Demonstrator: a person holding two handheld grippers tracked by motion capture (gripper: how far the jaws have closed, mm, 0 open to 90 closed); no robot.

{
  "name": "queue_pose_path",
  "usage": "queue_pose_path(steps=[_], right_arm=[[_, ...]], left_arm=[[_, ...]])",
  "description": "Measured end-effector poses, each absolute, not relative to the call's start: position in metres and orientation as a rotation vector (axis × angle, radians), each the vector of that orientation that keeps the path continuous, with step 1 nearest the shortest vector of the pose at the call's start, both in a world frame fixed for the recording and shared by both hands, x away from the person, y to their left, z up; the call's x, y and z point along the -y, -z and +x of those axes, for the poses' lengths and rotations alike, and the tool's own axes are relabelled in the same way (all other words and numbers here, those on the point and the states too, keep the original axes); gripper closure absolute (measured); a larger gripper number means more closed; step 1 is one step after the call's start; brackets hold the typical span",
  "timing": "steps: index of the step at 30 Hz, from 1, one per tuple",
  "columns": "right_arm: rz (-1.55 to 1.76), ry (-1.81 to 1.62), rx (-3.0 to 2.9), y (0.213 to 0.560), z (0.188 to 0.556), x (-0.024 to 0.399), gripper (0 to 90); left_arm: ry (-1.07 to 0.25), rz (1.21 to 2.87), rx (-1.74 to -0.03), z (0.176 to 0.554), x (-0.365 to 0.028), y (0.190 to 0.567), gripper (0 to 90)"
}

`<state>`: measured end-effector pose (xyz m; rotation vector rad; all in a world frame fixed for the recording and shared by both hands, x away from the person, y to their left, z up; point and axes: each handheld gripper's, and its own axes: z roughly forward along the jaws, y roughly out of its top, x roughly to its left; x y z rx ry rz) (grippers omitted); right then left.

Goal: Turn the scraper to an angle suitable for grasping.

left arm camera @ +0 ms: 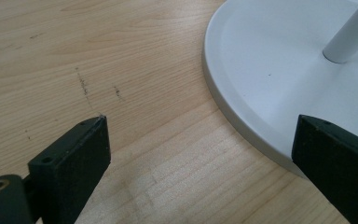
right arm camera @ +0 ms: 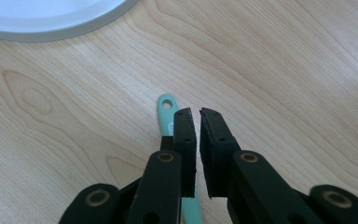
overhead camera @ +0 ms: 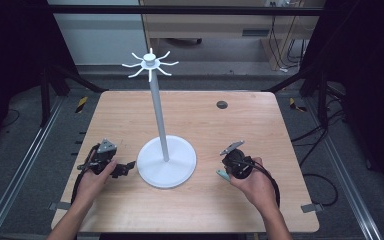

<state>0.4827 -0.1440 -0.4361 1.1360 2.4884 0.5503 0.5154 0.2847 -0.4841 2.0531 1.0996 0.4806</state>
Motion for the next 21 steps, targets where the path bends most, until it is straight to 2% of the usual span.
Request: queue_pose_path(steps=[21], right_arm=[[1.153,-0.467,-2.554,0.441,0.494,0.141,71.8]], left_arm=[[-0.475,2.05,-1.103,0.516,-0.285,0.484,4.1]])
